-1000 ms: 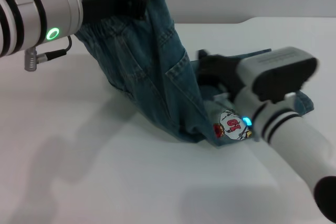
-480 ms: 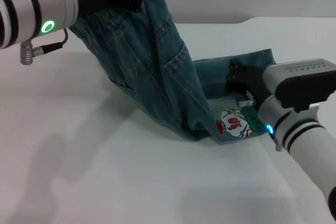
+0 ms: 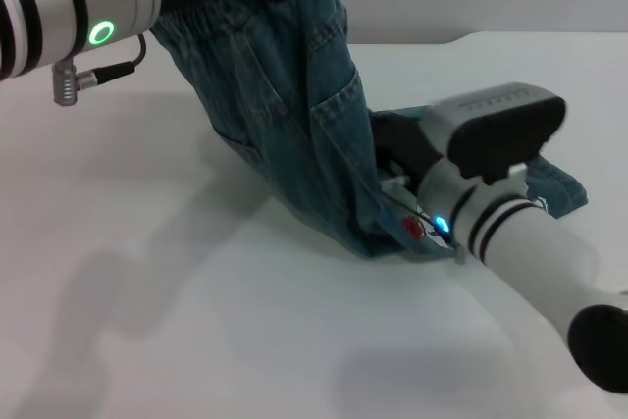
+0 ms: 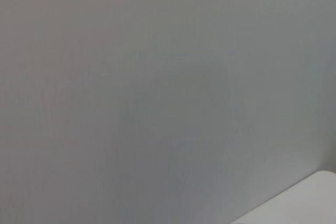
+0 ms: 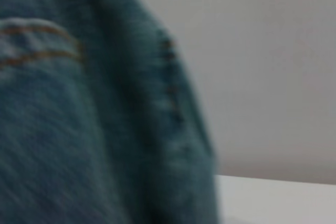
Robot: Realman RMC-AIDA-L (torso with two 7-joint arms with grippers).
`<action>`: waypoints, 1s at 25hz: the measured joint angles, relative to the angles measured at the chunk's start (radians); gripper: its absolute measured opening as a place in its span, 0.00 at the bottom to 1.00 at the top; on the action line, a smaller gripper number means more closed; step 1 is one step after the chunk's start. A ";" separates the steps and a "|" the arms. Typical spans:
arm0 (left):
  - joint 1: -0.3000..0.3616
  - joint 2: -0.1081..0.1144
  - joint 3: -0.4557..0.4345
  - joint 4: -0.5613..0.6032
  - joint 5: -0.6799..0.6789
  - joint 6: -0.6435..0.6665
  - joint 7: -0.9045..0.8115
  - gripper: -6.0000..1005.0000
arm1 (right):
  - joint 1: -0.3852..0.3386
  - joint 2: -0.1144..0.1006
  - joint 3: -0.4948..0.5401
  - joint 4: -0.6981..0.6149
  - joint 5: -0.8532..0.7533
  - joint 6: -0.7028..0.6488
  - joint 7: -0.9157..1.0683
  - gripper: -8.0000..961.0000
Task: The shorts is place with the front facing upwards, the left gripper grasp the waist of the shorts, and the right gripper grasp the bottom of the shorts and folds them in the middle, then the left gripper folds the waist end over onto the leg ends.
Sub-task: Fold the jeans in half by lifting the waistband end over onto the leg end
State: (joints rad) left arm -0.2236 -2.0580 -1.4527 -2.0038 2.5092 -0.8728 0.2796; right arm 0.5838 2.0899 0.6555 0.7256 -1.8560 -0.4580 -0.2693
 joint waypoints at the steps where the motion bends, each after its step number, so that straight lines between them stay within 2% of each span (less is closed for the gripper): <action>1: -0.002 0.000 0.000 0.000 -0.001 0.000 0.001 0.07 | 0.015 0.000 -0.012 -0.007 0.000 0.000 0.020 0.01; 14: -0.012 -0.001 0.006 0.002 -0.004 0.011 0.009 0.07 | 0.151 0.002 -0.123 -0.032 -0.003 0.020 0.161 0.01; 21: -0.016 -0.001 0.008 0.004 -0.003 0.013 0.010 0.07 | 0.164 0.002 -0.188 0.001 -0.018 0.019 0.162 0.01; 25: -0.014 -0.001 0.008 0.005 -0.003 0.020 0.010 0.07 | 0.134 0.002 -0.176 0.003 -0.048 0.001 0.161 0.01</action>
State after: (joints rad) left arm -0.2376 -2.0586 -1.4448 -1.9988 2.5059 -0.8526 0.2899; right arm 0.7176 2.0919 0.4796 0.7287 -1.9036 -0.4573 -0.1081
